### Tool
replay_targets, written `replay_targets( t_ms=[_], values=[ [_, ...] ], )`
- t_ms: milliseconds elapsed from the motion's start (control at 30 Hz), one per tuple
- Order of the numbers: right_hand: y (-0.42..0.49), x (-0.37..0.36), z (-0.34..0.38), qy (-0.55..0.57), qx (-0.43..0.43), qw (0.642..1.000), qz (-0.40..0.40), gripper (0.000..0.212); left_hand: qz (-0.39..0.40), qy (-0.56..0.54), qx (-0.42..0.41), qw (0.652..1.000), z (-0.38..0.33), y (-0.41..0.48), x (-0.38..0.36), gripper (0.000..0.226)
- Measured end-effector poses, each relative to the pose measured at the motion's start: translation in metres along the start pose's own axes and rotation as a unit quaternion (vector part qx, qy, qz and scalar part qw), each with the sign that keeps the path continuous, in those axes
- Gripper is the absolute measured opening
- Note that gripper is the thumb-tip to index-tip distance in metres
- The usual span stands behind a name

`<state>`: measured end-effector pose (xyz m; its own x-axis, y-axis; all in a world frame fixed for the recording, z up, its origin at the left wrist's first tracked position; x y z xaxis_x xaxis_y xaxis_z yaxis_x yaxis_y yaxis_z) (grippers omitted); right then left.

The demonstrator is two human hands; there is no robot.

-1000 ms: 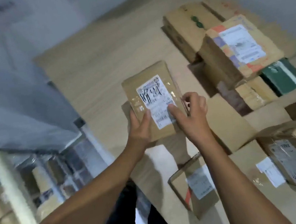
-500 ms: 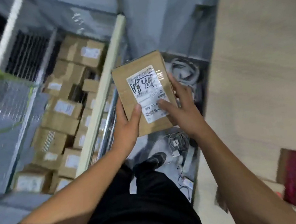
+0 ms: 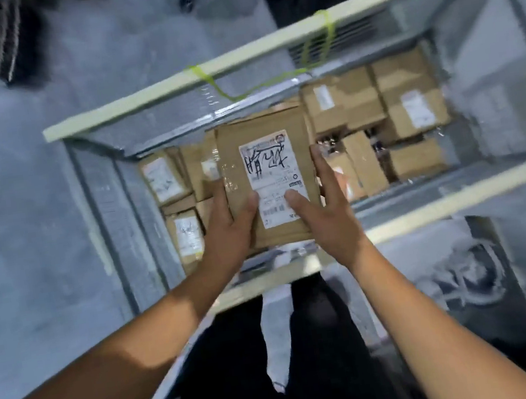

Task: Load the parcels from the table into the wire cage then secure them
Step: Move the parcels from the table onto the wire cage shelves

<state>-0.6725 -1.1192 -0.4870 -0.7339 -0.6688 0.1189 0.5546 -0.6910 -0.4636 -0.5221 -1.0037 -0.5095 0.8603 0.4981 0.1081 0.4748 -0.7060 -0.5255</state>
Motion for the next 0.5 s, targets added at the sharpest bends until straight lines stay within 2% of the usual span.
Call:
replay_targets(
  t_ms=[100,167,233,300,367,500],
  values=[
    [0.076,-0.039,-0.039,-0.049,0.000,0.998,0.042,0.082,-0.055,0.019,0.002,0.998,0.035,0.045,0.037,0.036],
    [0.125,-0.065,-0.078,-0.040,-0.020,0.997,0.067,0.083,-0.083,0.039,0.001,0.996,0.068,0.081,0.063,0.033],
    [0.172,-0.090,-0.124,-0.047,-0.039,0.995,0.078,0.085,-0.115,0.124,0.019,0.985,0.117,0.119,0.092,0.054],
    [0.218,-0.117,-0.171,-0.073,-0.043,0.992,0.089,0.086,-0.165,0.223,0.064,0.959,0.172,0.150,0.124,0.072],
    [0.259,-0.150,-0.210,-0.082,-0.044,0.990,0.108,0.086,-0.185,0.261,0.083,0.944,0.217,0.178,0.147,0.074],
    [0.308,-0.200,-0.271,-0.065,-0.068,0.988,0.125,0.083,-0.177,0.313,0.080,0.930,0.273,0.227,0.153,0.082]
  ],
)
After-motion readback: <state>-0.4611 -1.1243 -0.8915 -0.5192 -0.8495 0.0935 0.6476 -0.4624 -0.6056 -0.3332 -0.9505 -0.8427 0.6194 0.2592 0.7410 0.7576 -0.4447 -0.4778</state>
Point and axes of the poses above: each hand's wrist, its own y-axis towards the middle knuckle, its own x-axis out of the back of the hand, z = x × y, the point moved 8 cm from there along y, towards the middle knuckle, and after that the axes turned 4 degrees about z, right-handed, at the moved point
